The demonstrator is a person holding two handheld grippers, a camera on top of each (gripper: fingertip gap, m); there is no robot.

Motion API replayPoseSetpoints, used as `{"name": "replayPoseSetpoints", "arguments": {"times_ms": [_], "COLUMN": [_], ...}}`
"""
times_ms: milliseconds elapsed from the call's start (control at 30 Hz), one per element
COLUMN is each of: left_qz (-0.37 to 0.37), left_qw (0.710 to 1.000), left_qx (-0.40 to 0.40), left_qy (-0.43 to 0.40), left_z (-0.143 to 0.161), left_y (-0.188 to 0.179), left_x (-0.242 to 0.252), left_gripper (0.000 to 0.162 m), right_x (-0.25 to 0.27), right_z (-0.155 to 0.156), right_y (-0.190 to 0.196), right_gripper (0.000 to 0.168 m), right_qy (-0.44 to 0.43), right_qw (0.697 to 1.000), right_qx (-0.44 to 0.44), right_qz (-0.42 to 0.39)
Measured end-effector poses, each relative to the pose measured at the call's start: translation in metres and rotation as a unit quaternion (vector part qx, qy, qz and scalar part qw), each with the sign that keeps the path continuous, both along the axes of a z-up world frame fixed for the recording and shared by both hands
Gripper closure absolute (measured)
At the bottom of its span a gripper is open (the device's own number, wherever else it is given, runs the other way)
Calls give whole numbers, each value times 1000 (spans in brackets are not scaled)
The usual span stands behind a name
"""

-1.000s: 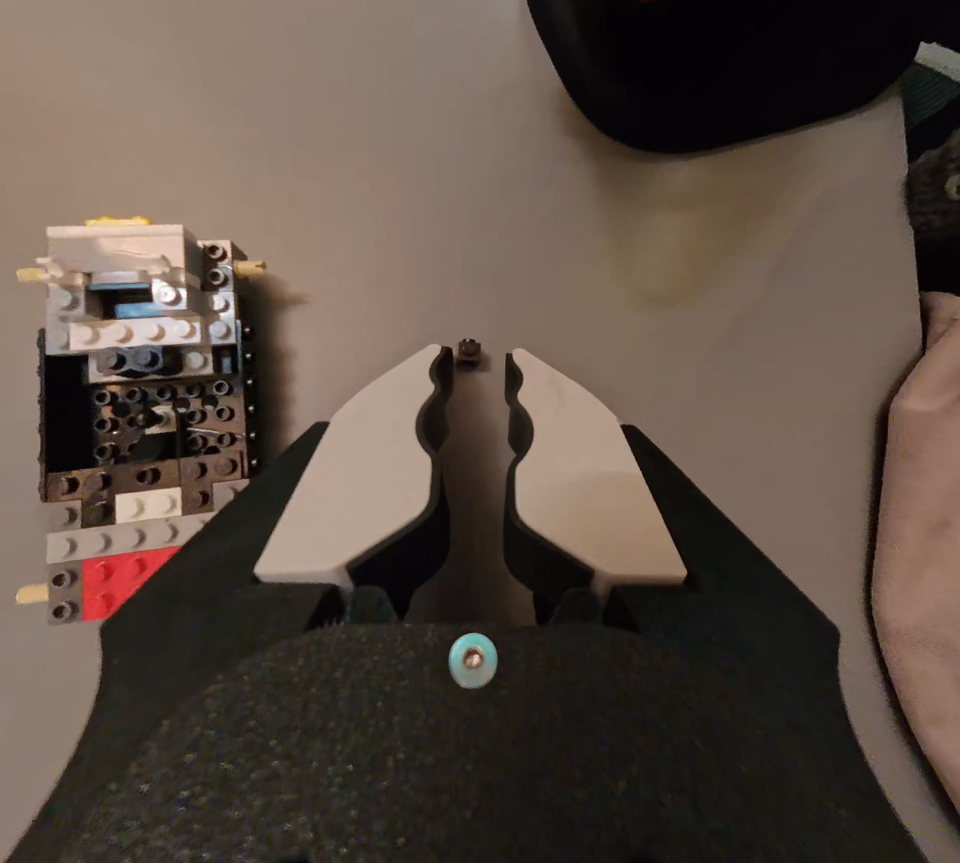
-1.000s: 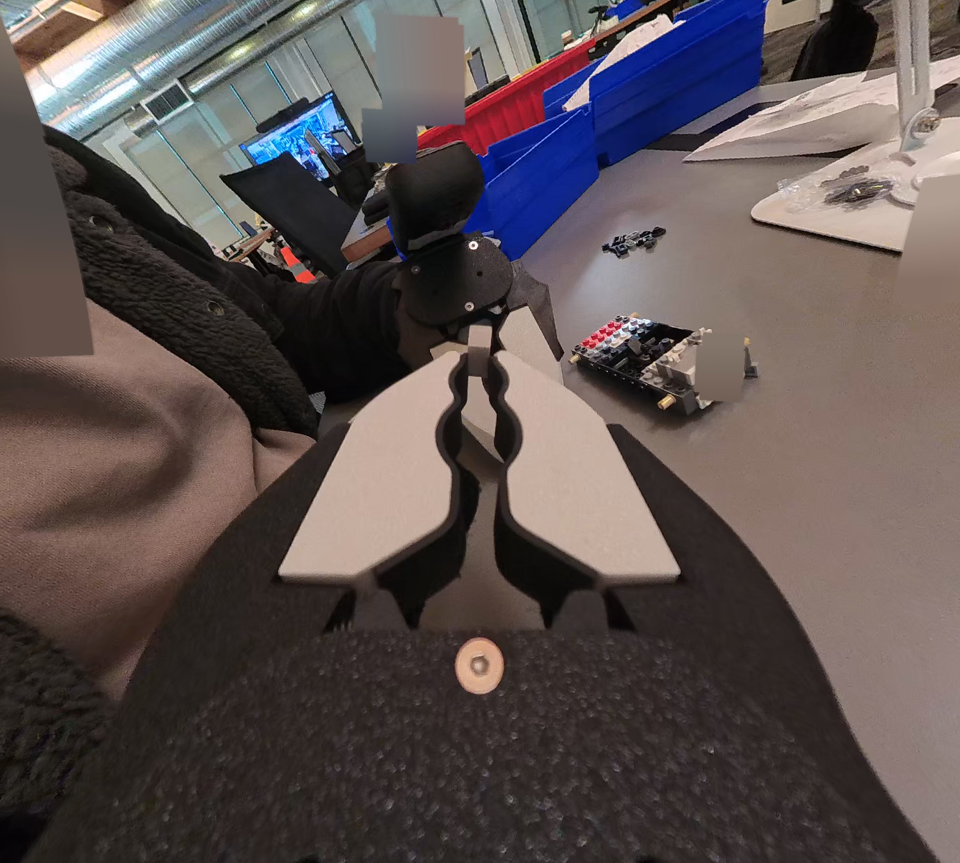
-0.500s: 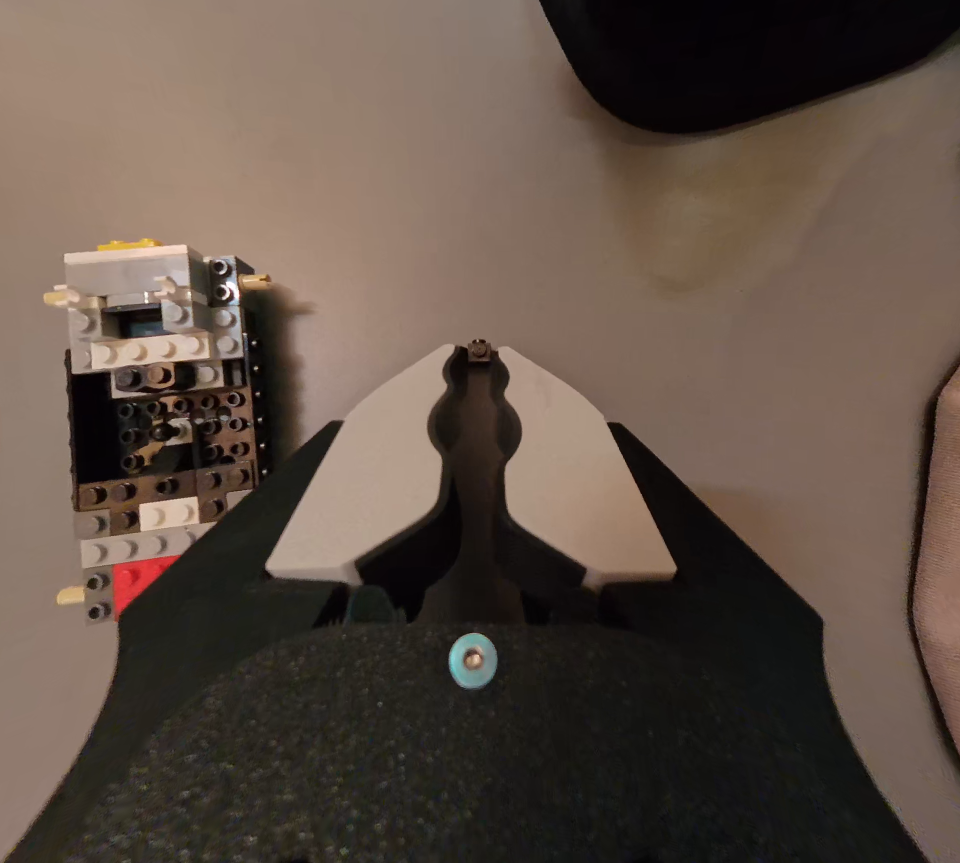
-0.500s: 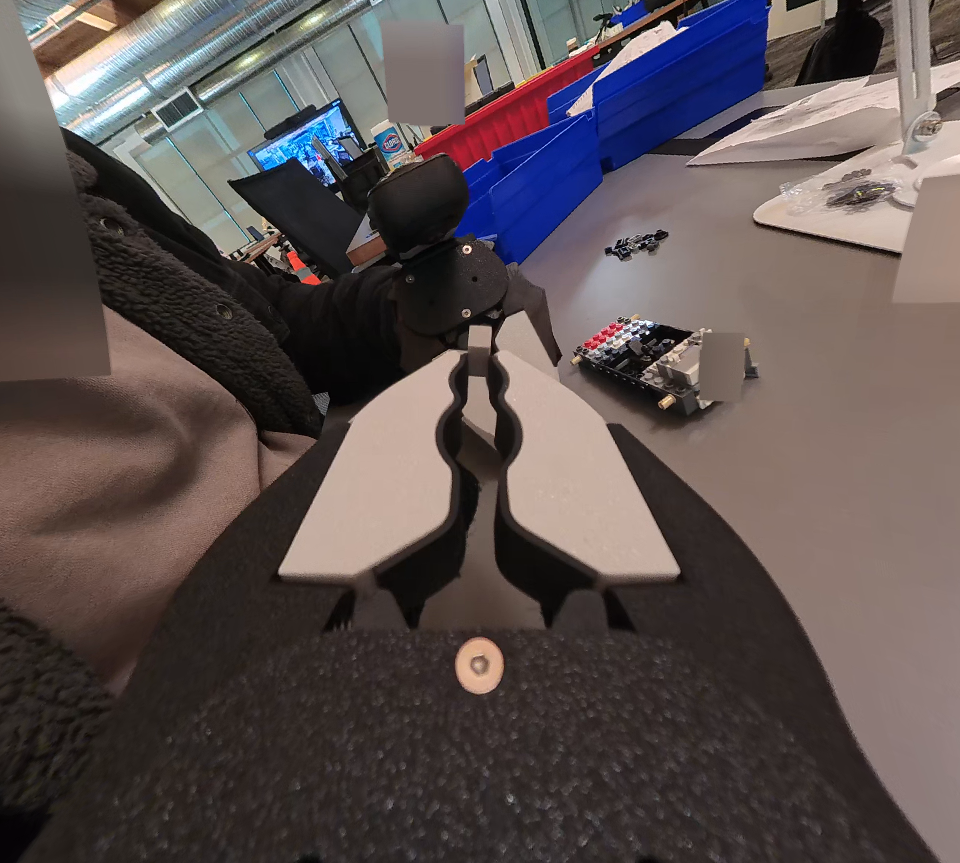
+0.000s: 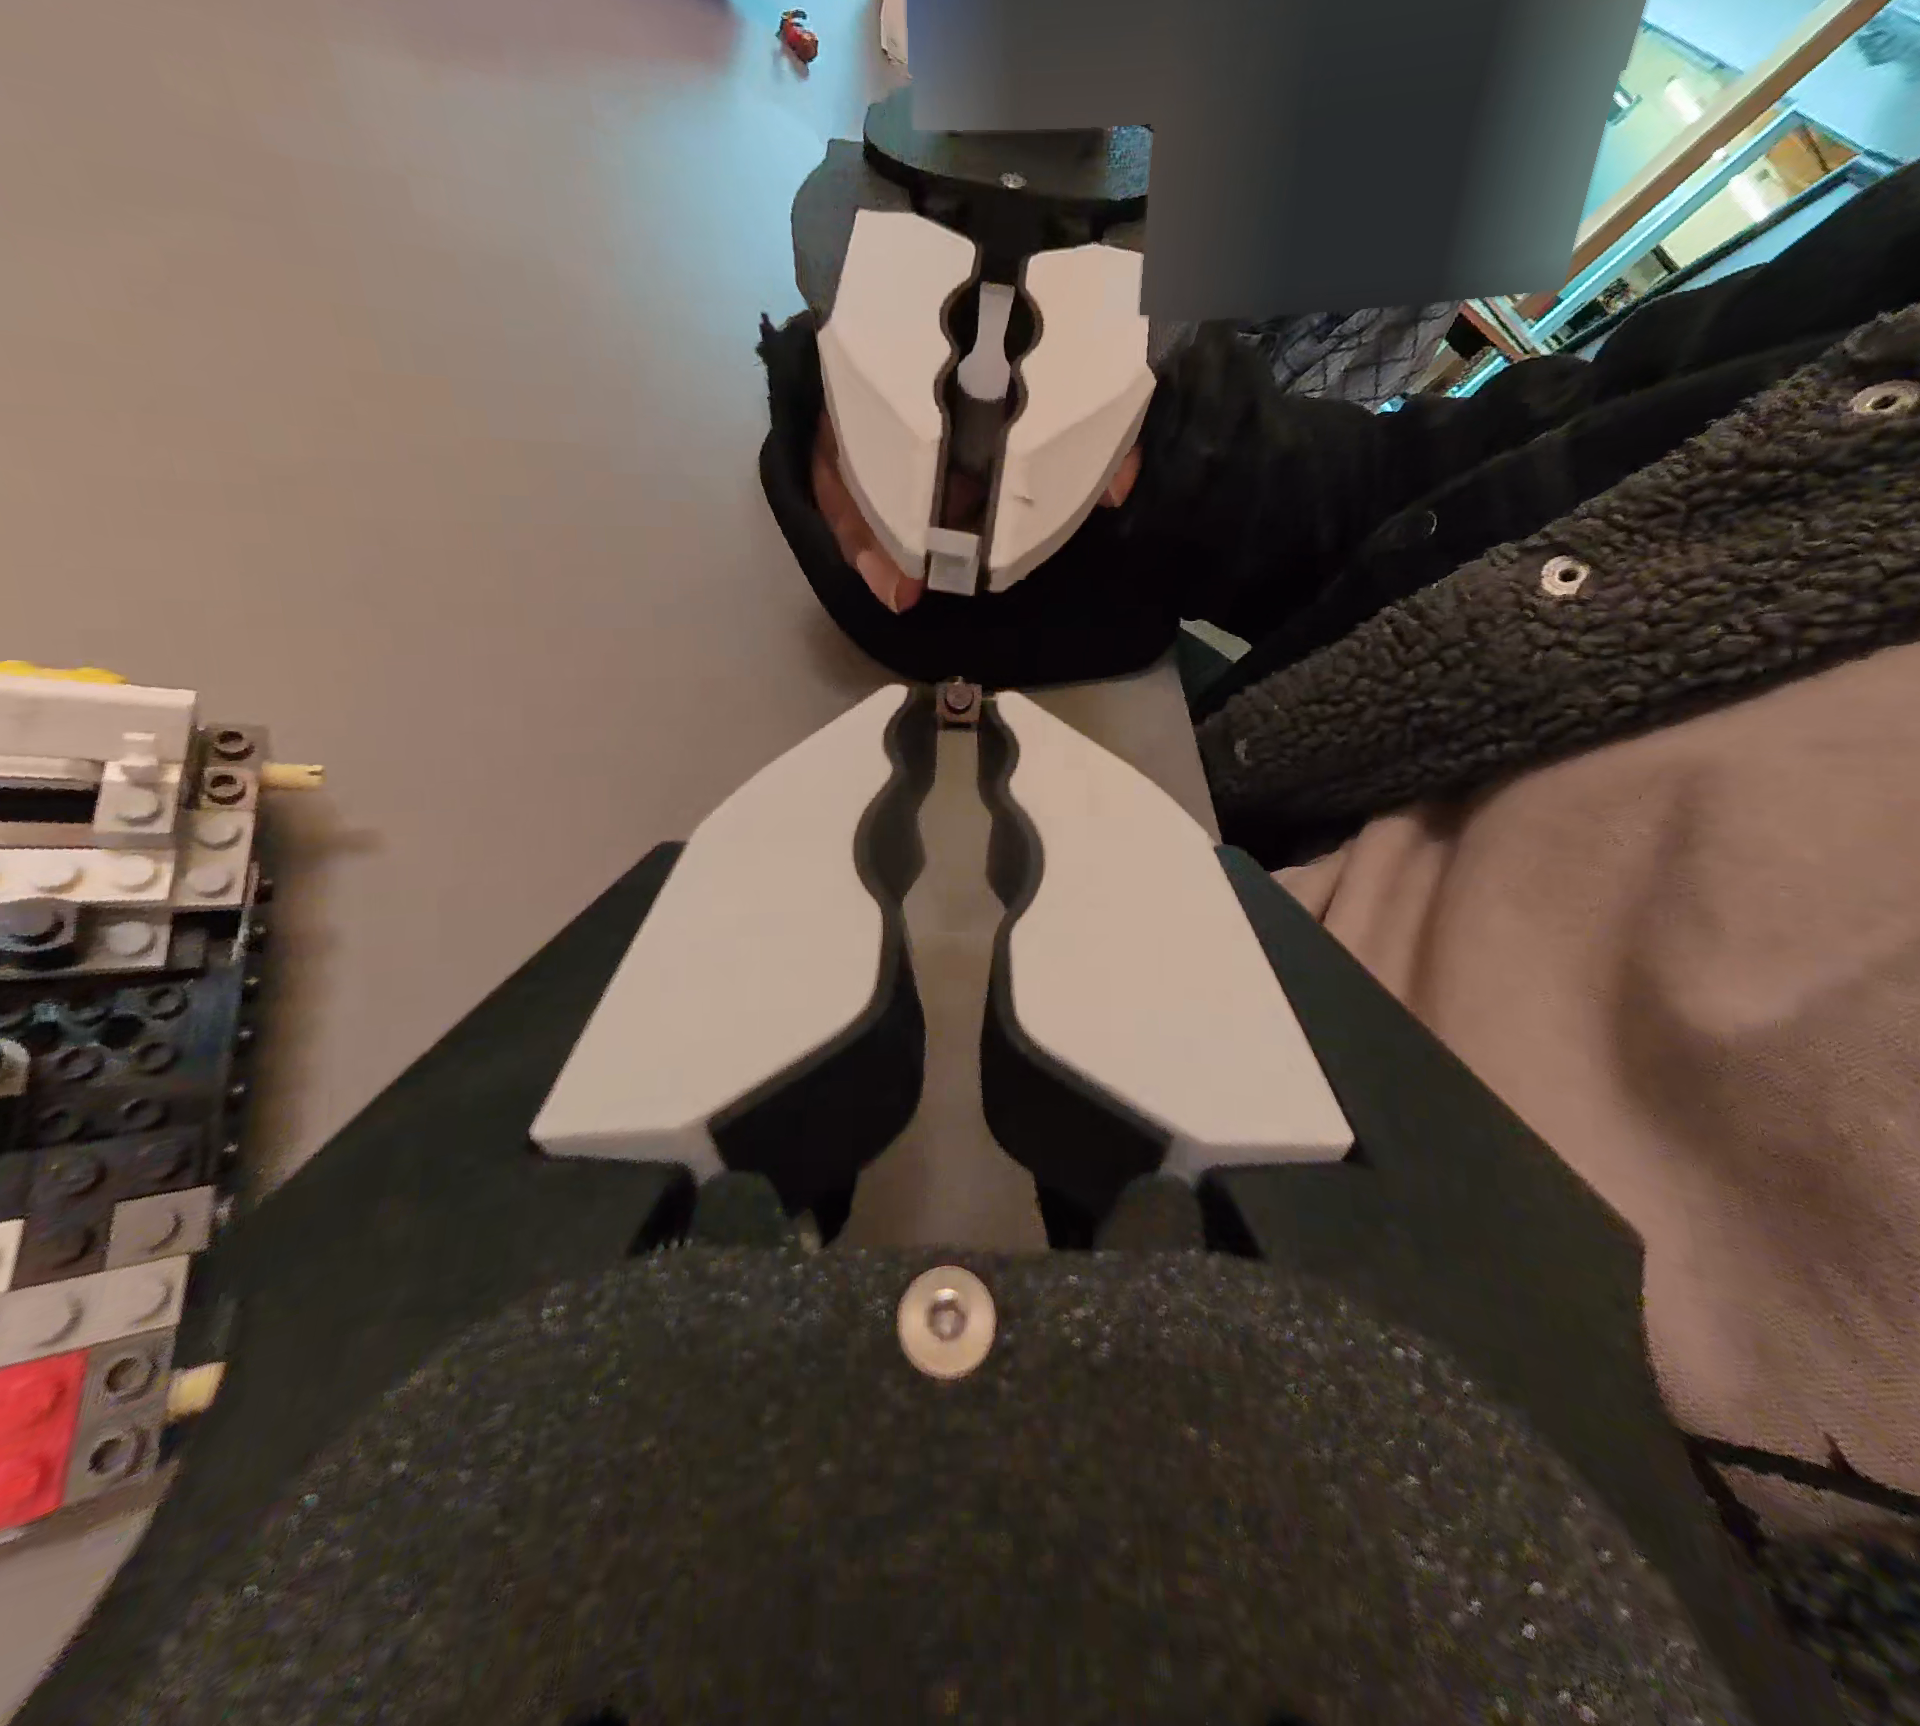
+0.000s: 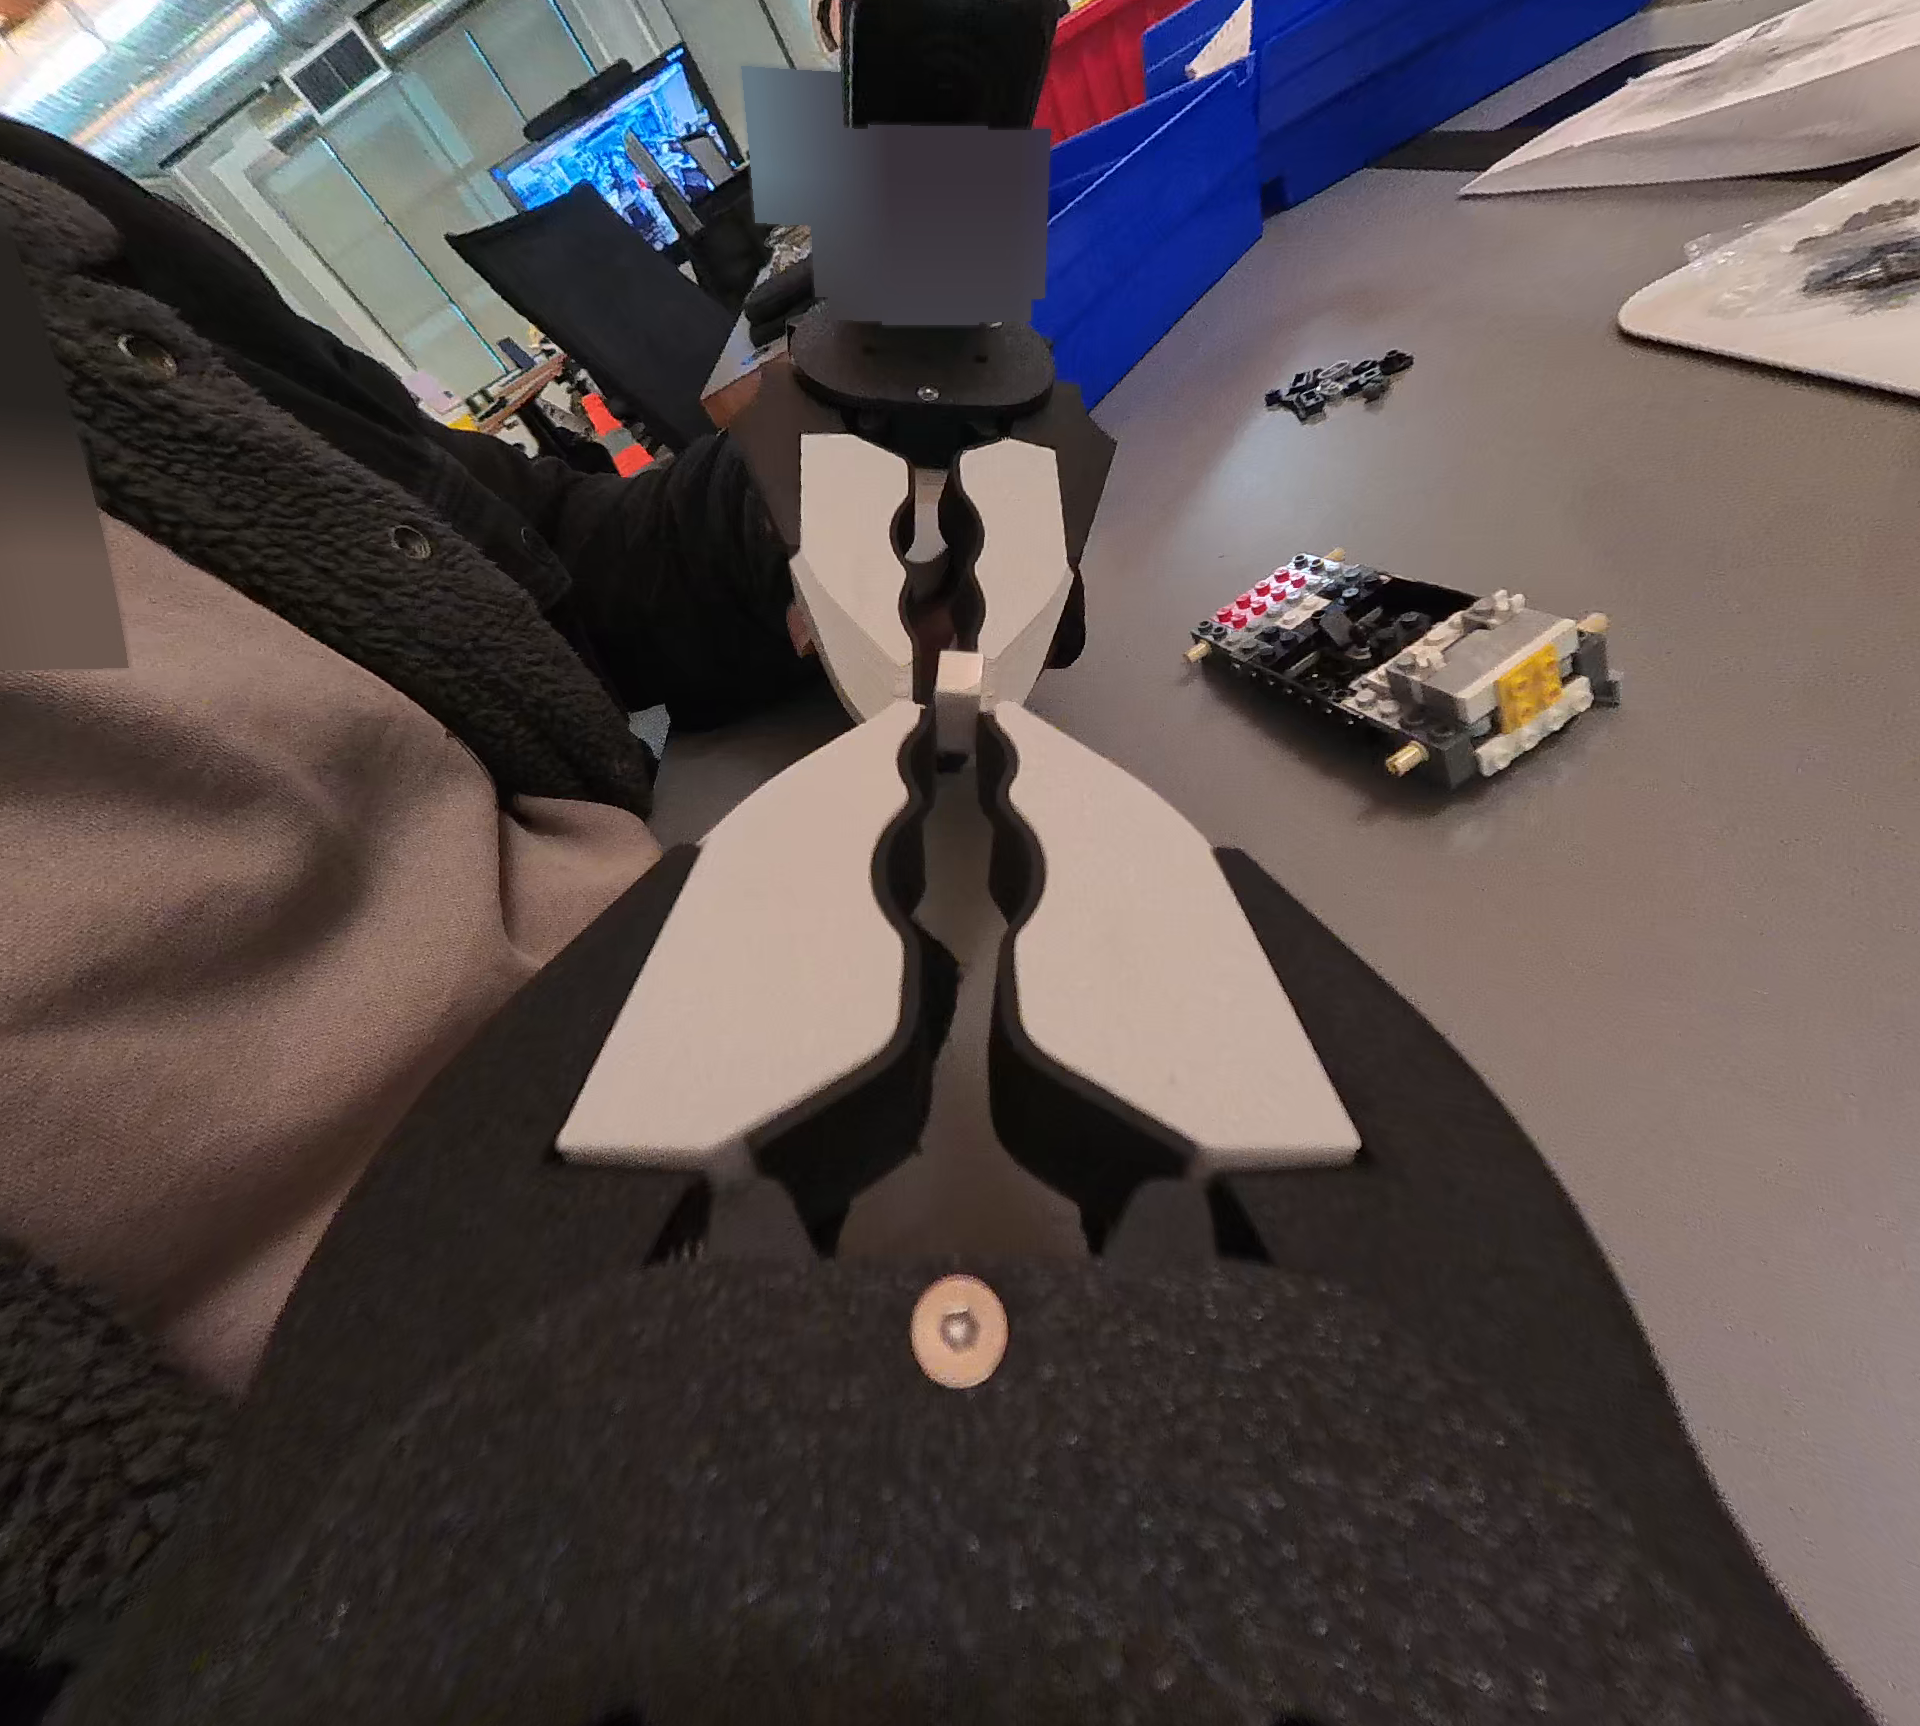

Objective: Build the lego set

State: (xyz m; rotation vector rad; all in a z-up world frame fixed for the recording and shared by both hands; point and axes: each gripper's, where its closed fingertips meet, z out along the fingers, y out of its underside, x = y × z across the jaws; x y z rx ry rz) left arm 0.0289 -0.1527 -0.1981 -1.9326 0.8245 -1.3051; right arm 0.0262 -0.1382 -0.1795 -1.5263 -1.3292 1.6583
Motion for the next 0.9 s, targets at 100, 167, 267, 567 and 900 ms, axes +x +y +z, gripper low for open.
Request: {"name": "replayPoseSetpoints", "arguments": {"times_ms": [100,167,267,567,900], "left_qz": [-2,-4,0,4,32], "left_qw": [1000,1000,1000,998,993], "left_qx": [-12,-17,-18,-18,-14], "left_qy": [-7,-17,-19,-53,-112], "left_z": [1,2,3,10,22], "left_y": [-1,-2,-1,-1,5], "left_x": [2,3,2,5,6], "left_gripper": [154,154,154,154,154], "right_x": [-2,-3,-4,-3,-3], "right_z": [-3,-6,-7,-1,9], "right_y": [-5,-7,-10,-11,-7], "right_gripper": [162,162,162,162,162], "right_qy": [-10,-18,-21,-4,26], "right_qw": [1000,1000,999,999,997], "right_qx": [4,5,2,-28,-70], "right_qz": [11,16,26,36,23]}}
